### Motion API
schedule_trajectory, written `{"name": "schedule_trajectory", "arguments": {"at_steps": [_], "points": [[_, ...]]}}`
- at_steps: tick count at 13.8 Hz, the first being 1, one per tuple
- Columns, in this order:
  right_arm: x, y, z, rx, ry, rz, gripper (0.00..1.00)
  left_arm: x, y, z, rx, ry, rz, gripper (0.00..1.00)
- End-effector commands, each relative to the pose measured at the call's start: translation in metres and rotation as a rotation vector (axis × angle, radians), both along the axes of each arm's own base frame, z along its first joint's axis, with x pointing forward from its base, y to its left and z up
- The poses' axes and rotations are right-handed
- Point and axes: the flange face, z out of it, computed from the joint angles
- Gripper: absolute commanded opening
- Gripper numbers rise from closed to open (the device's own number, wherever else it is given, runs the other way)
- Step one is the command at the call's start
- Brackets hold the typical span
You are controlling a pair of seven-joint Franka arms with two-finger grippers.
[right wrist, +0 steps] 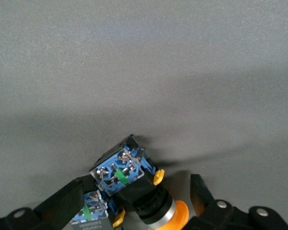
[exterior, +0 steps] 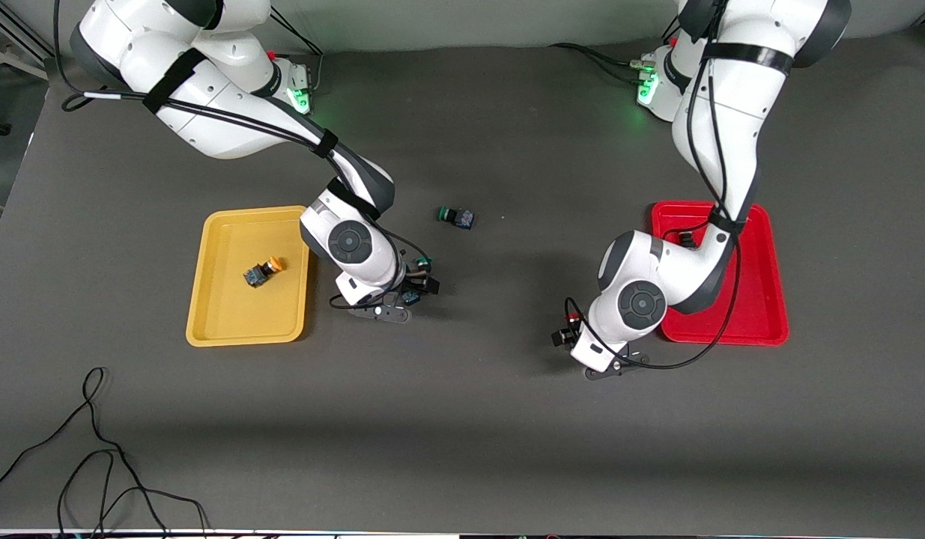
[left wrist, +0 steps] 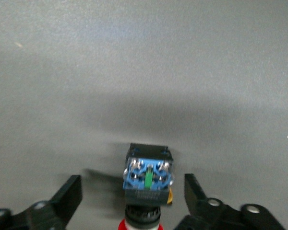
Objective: Place red and yellow buttons in trays
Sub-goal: 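Place the red button in the red tray while the right gripper lifts orange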
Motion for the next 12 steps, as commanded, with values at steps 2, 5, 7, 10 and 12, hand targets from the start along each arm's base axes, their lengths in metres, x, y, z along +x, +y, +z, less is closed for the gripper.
{"name": "schedule_trajectory", "arguments": {"at_steps": [2,5,7,10,12], "points": [[0.003,0.000,-0.004,-0.017,-0.016,0.018,0.79,0.001,-0.012,0.006,-0.007,-0.007,0.019,0.00],[0.008,-0.005,0.001,-0.044,-0.040,0.043,0.97,0.005,-0.002,0.040,0.007,0.006,0.036,0.00],[0.017,-0.009,0.007,-0.038,-0.056,0.033,0.98,-0.001,0.013,0.090,0.047,0.061,-0.003,0.00],[0.022,-0.010,0.009,-0.039,-0.081,0.041,0.99,-0.012,0.108,0.139,0.051,0.142,-0.127,0.00],[0.020,-0.010,0.003,-0.045,-0.088,0.058,0.99,-0.025,0.189,0.134,0.080,0.152,-0.230,0.00]]}}
